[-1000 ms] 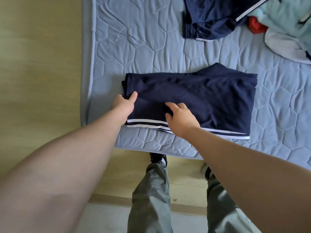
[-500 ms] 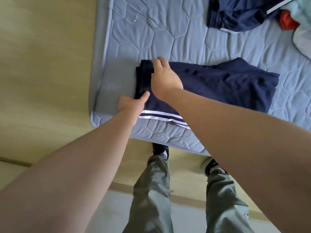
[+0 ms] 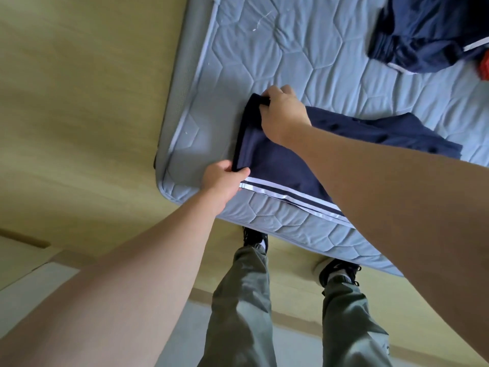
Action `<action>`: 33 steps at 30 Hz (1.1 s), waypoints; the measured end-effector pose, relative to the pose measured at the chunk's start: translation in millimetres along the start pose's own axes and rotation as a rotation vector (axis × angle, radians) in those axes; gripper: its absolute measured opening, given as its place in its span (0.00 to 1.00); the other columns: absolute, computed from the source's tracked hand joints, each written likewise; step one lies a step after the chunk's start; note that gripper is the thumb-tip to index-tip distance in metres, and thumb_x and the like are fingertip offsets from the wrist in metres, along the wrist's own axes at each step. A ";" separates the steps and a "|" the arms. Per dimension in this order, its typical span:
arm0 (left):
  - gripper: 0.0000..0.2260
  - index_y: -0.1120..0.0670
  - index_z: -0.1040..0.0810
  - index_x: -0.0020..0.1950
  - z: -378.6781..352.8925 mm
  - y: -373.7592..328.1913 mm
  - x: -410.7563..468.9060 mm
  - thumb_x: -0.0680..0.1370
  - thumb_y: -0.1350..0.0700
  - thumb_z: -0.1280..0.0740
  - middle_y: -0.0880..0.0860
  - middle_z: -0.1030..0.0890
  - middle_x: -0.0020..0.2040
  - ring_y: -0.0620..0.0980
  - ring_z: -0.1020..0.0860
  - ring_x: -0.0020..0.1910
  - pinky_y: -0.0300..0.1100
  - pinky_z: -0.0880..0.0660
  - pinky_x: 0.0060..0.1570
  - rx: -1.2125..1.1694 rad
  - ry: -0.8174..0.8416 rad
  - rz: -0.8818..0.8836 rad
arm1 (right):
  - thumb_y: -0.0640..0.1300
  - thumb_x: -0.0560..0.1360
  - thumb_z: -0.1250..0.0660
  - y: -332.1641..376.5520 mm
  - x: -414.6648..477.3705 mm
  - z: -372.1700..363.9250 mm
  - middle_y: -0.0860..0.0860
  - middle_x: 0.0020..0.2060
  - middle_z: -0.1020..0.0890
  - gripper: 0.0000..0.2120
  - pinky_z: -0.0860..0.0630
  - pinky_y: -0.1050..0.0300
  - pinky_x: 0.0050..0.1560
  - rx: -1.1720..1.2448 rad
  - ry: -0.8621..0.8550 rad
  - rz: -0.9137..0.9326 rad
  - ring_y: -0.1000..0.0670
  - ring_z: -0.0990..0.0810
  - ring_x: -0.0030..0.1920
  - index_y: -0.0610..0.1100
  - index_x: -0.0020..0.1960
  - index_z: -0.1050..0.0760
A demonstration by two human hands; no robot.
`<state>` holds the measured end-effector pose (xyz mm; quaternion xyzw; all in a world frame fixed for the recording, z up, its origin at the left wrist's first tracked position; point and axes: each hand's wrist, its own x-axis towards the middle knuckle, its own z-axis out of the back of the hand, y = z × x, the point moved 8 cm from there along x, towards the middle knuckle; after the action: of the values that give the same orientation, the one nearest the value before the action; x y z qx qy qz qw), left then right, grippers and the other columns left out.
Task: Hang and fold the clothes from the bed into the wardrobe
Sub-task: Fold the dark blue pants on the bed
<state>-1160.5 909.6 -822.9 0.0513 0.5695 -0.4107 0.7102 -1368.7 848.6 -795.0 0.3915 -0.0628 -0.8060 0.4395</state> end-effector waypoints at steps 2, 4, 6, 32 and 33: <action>0.09 0.57 0.21 0.42 0.9 0.9 1.7 0.72 0.53 0.25 0.56 0.17 0.39 0.54 0.22 0.36 0.44 0.21 0.33 0.052 -0.038 0.006 | 0.46 0.81 0.43 2.4 -0.3 -2.4 0.45 0.62 0.30 0.14 0.27 0.47 0.52 -0.019 0.006 0.001 0.39 0.24 0.53 0.45 0.65 0.31; 0.11 0.57 0.21 0.47 -0.3 -0.3 3.6 0.69 0.54 0.24 0.54 0.18 0.40 0.53 0.21 0.37 0.45 0.22 0.36 0.021 -0.070 0.036 | 0.44 0.81 0.42 3.0 0.5 -4.9 0.45 0.63 0.29 0.14 0.28 0.47 0.51 -0.052 0.015 -0.017 0.39 0.24 0.55 0.45 0.66 0.32; 0.15 0.54 0.21 0.52 -5.5 -6.1 5.7 0.67 0.55 0.24 0.51 0.18 0.40 0.49 0.20 0.37 0.39 0.27 0.34 -0.085 -0.051 0.063 | 0.39 0.78 0.41 5.8 2.3 -6.4 0.46 0.63 0.29 0.17 0.30 0.49 0.48 -0.073 0.019 -0.019 0.39 0.24 0.56 0.46 0.67 0.33; 0.16 0.51 0.21 0.41 104.6 -138.9 -187.2 0.61 0.43 0.27 0.48 0.19 0.35 0.44 0.23 0.33 0.42 0.28 0.34 0.066 -0.220 -0.338 | 0.38 0.72 0.36 176.7 -120.9 149.7 0.50 0.52 0.26 0.18 0.36 0.55 0.33 -0.545 0.139 0.482 0.42 0.24 0.51 0.52 0.60 0.28; 0.16 0.51 0.23 0.39 121.3 -151.0 -208.4 0.61 0.42 0.27 0.47 0.21 0.33 0.44 0.24 0.31 0.42 0.29 0.32 0.103 -0.281 -0.379 | 0.38 0.72 0.37 194.0 -133.4 167.2 0.51 0.51 0.26 0.18 0.38 0.56 0.31 -0.523 0.117 0.523 0.43 0.24 0.51 0.52 0.60 0.28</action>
<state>-1167.3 854.2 -544.0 -0.0781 0.4429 -0.5681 0.6892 -1314.7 791.6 -517.1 0.2821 0.0725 -0.6317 0.7184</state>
